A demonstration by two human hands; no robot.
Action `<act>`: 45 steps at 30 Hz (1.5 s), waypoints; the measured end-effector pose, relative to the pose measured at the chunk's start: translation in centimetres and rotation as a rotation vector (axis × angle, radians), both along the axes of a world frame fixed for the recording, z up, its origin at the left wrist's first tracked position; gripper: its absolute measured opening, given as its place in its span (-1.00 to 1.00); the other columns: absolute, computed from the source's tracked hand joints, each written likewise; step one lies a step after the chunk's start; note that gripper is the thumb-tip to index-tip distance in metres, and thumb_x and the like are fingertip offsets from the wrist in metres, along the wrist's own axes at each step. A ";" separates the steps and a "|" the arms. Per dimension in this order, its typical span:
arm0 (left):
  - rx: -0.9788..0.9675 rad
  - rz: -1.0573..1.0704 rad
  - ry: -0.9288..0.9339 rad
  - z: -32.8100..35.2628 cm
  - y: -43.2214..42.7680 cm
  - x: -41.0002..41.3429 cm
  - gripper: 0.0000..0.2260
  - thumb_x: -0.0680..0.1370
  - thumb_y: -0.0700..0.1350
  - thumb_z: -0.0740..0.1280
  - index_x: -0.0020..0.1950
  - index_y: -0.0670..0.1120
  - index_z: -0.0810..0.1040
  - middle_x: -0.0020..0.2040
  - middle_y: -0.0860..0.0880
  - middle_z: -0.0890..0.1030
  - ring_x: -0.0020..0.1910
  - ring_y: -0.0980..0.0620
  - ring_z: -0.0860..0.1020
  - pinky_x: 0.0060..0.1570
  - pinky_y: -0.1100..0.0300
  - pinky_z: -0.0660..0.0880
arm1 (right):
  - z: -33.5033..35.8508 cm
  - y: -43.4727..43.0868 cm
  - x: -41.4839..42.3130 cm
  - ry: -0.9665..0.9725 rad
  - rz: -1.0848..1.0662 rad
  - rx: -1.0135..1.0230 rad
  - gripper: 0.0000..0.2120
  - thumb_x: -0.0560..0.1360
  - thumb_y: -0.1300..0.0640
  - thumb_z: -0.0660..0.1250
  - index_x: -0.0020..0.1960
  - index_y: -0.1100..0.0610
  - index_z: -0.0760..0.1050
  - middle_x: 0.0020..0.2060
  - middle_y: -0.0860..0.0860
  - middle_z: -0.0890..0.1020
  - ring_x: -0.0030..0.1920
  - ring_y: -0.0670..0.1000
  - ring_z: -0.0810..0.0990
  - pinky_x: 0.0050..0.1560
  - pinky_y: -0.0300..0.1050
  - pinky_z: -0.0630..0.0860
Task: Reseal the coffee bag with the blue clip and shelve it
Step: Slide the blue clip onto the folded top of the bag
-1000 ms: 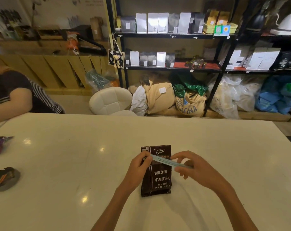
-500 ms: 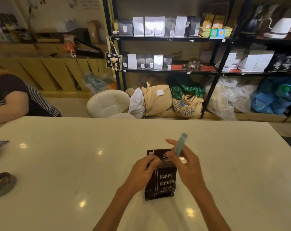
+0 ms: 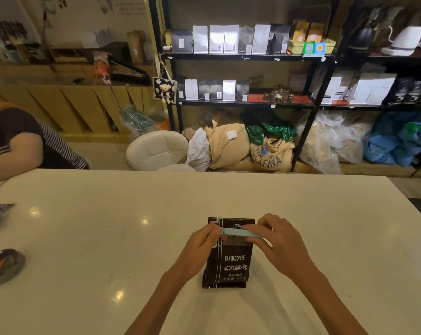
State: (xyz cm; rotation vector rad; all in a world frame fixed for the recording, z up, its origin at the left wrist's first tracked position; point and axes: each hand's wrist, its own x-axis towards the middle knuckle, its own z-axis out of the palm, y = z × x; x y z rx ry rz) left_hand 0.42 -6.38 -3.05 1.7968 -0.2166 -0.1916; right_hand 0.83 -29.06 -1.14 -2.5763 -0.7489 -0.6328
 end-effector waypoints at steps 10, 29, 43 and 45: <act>0.188 0.056 -0.064 -0.6 -0.7 0.2 -0.76 0.68 -0.05 0.08 -0.02 -0.06 0.51 -0.10 -0.19 0.60 -0.07 -0.25 0.56 -0.04 -0.28 0.50 | -1.9 0.6 -1.1 0.079 -0.079 0.232 -0.78 0.45 0.03 0.44 0.08 0.01 0.70 -0.20 -0.04 0.60 -0.22 -0.04 0.54 -0.30 -0.26 0.46; -0.018 0.130 -0.037 -1.9 1.3 1.5 -0.72 0.69 -0.15 0.07 -0.07 -0.22 0.50 -0.19 -0.12 0.54 -0.20 0.04 0.49 -0.15 0.19 0.43 | 1.3 -1.4 -2.6 0.705 0.158 0.605 -0.75 0.56 0.27 0.32 0.10 0.01 0.67 -0.05 -0.03 0.63 -0.17 -0.04 0.62 -0.17 -0.23 0.58; -0.407 0.238 0.124 -4.0 -0.3 0.8 -0.33 0.59 -0.33 0.28 0.41 0.38 0.18 0.04 -0.24 0.66 -0.04 -0.26 0.68 -0.20 -0.05 0.65 | -0.7 -3.5 0.8 0.650 -0.164 0.896 -0.74 0.45 0.36 0.43 -0.18 -0.01 0.71 -0.38 -0.04 0.72 -0.41 -0.07 0.62 -0.31 -0.32 0.57; -0.434 0.237 0.155 -4.4 -0.7 0.9 -0.30 0.58 -0.33 0.30 0.39 0.42 0.16 0.03 -0.20 0.69 -0.04 -0.24 0.69 -0.20 -0.03 0.65 | -1.5 -1.4 1.4 0.679 -0.130 0.889 -0.79 0.44 0.31 0.45 -0.15 -0.01 0.71 -0.34 -0.05 0.72 -0.38 -0.09 0.63 -0.32 -0.28 0.58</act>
